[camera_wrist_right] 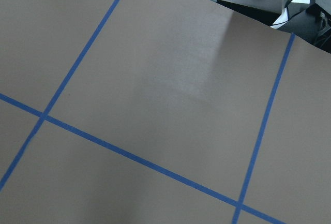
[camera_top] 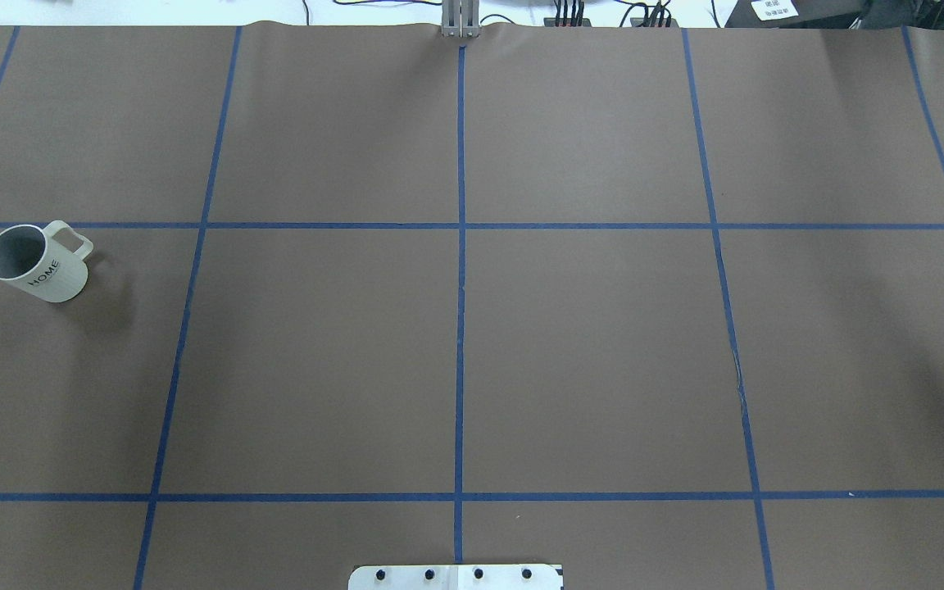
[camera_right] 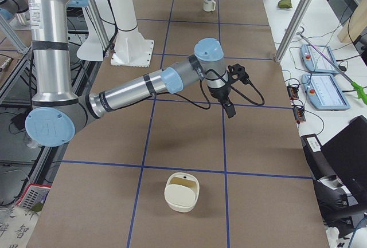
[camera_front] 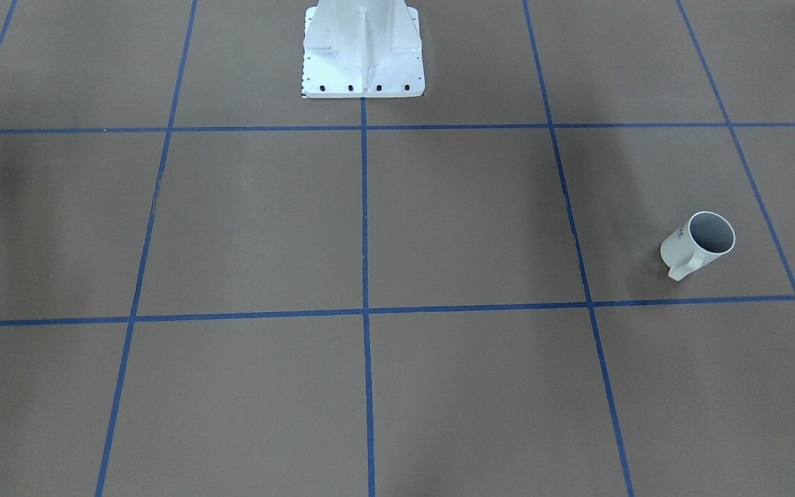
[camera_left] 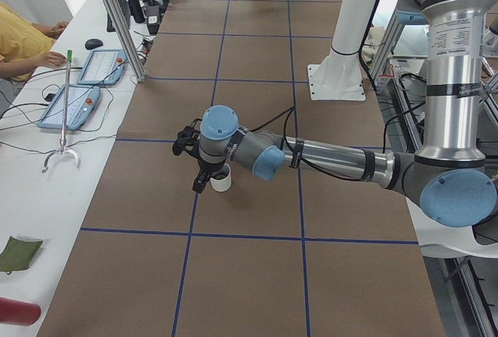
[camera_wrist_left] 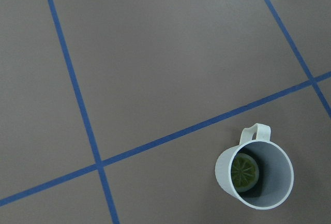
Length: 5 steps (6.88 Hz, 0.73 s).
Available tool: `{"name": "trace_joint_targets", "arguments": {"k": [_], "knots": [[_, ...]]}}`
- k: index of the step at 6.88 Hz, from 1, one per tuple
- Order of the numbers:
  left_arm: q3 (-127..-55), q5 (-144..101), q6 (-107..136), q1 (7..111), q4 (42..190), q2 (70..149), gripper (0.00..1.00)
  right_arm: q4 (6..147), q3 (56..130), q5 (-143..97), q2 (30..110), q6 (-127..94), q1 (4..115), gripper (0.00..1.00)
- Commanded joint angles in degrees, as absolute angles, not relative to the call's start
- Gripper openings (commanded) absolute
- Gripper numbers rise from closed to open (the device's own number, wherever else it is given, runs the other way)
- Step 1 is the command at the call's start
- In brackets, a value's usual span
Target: Left arm hands cup to right arm to dump lemon
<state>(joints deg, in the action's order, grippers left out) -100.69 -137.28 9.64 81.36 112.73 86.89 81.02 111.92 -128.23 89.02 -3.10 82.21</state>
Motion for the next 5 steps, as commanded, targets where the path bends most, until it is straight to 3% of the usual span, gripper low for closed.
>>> {"name": "trace_joint_targets", "arguments": {"k": [1, 3, 5], "knots": [[-97.3, -133.6, 24.8, 75.5, 121.7, 86.8, 1.0, 79.1, 111.9, -128.1, 88.9, -5.3, 79.4, 1.0], [-96.6, -122.3, 37.0, 66.7, 126.6, 86.7, 1.0, 79.1, 111.9, -128.1, 88.9, -5.3, 79.3, 1.0], [-95.1, -121.5, 38.1, 64.9, 127.6, 86.8, 1.0, 79.1, 111.9, -128.1, 89.0, -5.3, 79.3, 1.0]]}}
